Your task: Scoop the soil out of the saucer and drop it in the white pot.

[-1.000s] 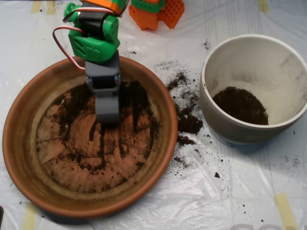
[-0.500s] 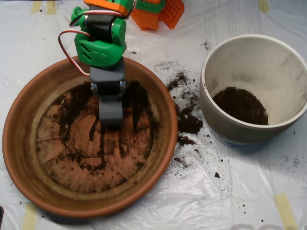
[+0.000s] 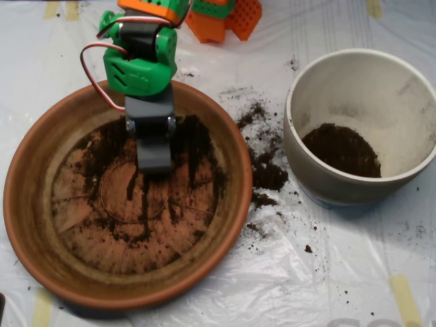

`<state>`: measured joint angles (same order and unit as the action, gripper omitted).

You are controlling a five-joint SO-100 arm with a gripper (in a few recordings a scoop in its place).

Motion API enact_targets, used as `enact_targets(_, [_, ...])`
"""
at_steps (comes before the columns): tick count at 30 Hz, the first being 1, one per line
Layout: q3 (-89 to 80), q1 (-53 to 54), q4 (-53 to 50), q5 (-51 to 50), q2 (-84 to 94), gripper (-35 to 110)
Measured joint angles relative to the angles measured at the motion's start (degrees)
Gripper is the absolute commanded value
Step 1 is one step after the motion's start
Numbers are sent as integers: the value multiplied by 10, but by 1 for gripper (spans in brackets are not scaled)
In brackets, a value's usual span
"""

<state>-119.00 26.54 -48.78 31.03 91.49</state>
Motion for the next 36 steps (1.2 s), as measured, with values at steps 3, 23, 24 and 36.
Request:
enact_targets(3, [-4, 6, -13, 23, 4, 0])
enact_targets(23, [227, -153, -294, -171, 124, -1])
enact_targets(24, [249, -168, -311, -178, 132, -1])
enact_targets(36, [446, -337, -420, -208, 139, -1])
